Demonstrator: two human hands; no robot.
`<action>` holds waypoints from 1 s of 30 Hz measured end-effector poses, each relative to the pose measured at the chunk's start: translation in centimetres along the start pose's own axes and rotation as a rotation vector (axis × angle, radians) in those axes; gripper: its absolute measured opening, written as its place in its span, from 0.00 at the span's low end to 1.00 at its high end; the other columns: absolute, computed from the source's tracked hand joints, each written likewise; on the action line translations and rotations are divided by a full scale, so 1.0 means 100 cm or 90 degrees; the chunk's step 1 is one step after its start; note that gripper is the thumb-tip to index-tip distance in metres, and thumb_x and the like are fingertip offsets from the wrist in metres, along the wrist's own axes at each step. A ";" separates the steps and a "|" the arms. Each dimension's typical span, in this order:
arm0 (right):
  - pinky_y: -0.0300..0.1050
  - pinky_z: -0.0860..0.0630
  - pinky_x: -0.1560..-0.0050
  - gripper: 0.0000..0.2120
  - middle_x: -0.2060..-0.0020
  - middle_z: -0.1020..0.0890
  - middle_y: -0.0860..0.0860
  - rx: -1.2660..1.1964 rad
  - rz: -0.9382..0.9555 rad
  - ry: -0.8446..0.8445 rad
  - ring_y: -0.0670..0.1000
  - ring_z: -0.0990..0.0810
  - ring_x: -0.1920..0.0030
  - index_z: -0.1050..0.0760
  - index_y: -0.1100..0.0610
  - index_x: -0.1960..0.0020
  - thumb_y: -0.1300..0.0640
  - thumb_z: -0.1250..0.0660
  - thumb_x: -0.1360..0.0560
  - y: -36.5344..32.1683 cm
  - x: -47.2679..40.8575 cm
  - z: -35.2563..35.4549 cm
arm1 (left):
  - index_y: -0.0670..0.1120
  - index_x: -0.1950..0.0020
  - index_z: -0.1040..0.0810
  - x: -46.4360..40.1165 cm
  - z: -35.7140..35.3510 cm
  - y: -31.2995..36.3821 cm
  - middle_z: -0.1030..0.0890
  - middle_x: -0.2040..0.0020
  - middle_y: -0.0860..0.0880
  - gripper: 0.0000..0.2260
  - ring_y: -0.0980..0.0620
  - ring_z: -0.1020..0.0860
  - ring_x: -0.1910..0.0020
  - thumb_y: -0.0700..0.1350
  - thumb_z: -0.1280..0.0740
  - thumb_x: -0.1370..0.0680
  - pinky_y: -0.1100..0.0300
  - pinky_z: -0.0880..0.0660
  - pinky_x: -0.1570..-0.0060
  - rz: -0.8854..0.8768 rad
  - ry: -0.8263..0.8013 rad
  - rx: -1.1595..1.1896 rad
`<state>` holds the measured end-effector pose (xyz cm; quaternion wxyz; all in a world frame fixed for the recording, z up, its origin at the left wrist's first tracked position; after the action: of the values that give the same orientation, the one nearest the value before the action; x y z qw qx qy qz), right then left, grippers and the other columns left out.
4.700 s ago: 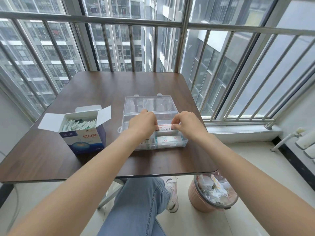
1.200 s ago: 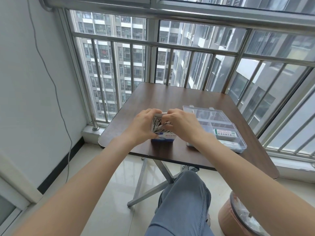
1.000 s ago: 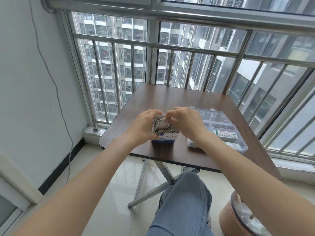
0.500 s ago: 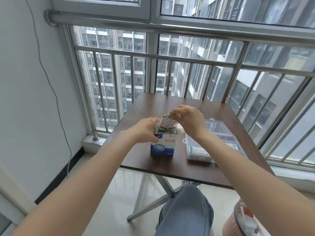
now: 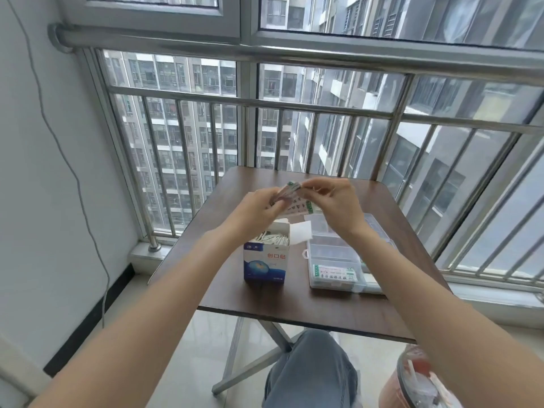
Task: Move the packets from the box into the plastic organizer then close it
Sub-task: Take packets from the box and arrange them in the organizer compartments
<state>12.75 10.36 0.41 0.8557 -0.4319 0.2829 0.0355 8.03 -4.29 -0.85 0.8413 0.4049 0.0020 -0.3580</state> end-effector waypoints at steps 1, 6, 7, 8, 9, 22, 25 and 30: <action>0.45 0.22 0.57 0.06 0.63 0.17 0.52 -0.055 -0.025 -0.002 0.49 0.21 0.63 0.18 0.56 0.53 0.63 0.30 0.28 0.000 0.002 0.005 | 0.43 0.49 0.22 -0.002 -0.001 0.004 0.21 0.63 0.49 0.10 0.51 0.25 0.68 0.46 0.40 0.19 0.64 0.28 0.68 0.001 -0.009 0.024; 0.33 0.28 0.68 0.02 0.62 0.17 0.52 -0.208 -0.194 0.013 0.45 0.21 0.63 0.20 0.57 0.56 0.61 0.29 0.28 0.011 0.021 0.036 | 0.42 0.49 0.23 0.000 -0.027 0.029 0.20 0.57 0.44 0.05 0.50 0.17 0.66 0.41 0.37 0.21 0.57 0.18 0.64 0.097 -0.115 0.334; 0.33 0.30 0.70 0.02 0.62 0.18 0.51 -0.219 -0.230 0.009 0.44 0.22 0.64 0.20 0.56 0.56 0.59 0.29 0.28 0.016 0.027 0.041 | 0.40 0.48 0.23 0.001 -0.034 0.033 0.20 0.58 0.45 0.05 0.53 0.18 0.67 0.39 0.37 0.21 0.59 0.19 0.65 0.103 -0.117 0.368; 0.34 0.31 0.70 0.02 0.63 0.18 0.51 -0.219 -0.262 0.003 0.45 0.23 0.64 0.21 0.55 0.57 0.58 0.29 0.28 0.021 0.032 0.047 | 0.39 0.47 0.24 0.001 -0.040 0.036 0.21 0.58 0.45 0.05 0.54 0.18 0.67 0.38 0.36 0.22 0.59 0.19 0.66 0.109 -0.112 0.396; 0.37 0.31 0.69 0.03 0.63 0.17 0.51 -0.212 -0.287 -0.003 0.47 0.23 0.62 0.21 0.55 0.58 0.57 0.28 0.29 0.028 0.039 0.053 | 0.39 0.47 0.24 0.001 -0.049 0.039 0.21 0.58 0.45 0.06 0.54 0.18 0.66 0.37 0.35 0.22 0.59 0.19 0.65 0.116 -0.109 0.421; 0.36 0.23 0.69 0.05 0.70 0.19 0.52 -0.253 -0.412 0.049 0.46 0.21 0.72 0.24 0.59 0.60 0.66 0.28 0.30 0.082 0.094 0.111 | 0.40 0.49 0.24 -0.006 -0.144 0.055 0.17 0.56 0.44 0.09 0.48 0.17 0.65 0.31 0.32 0.27 0.57 0.18 0.60 0.216 -0.047 0.592; 0.36 0.22 0.66 0.04 0.67 0.19 0.55 -0.290 -0.419 0.065 0.46 0.20 0.71 0.23 0.62 0.58 0.67 0.29 0.29 0.093 0.101 0.118 | 0.39 0.48 0.24 -0.009 -0.160 0.055 0.17 0.56 0.43 0.11 0.47 0.17 0.64 0.30 0.30 0.28 0.57 0.18 0.58 0.228 -0.055 0.572; 0.33 0.23 0.68 0.04 0.65 0.19 0.54 -0.229 -0.426 0.068 0.43 0.20 0.71 0.22 0.62 0.56 0.64 0.28 0.29 0.104 0.104 0.126 | 0.39 0.47 0.24 -0.013 -0.175 0.058 0.17 0.54 0.42 0.12 0.48 0.16 0.60 0.33 0.28 0.29 0.58 0.19 0.57 0.227 -0.076 0.544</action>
<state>23.98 24.49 -6.54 0.7146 -0.6449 0.1593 -0.2193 15.59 10.83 -8.33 0.6459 0.6883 -0.2634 -0.1993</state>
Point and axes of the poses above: each hand's wrist, its own x-axis away from the middle knuckle, its own z-axis out of the back of the hand, y = z × x, the point moved 3 cm from there along -x, towards the middle knuckle
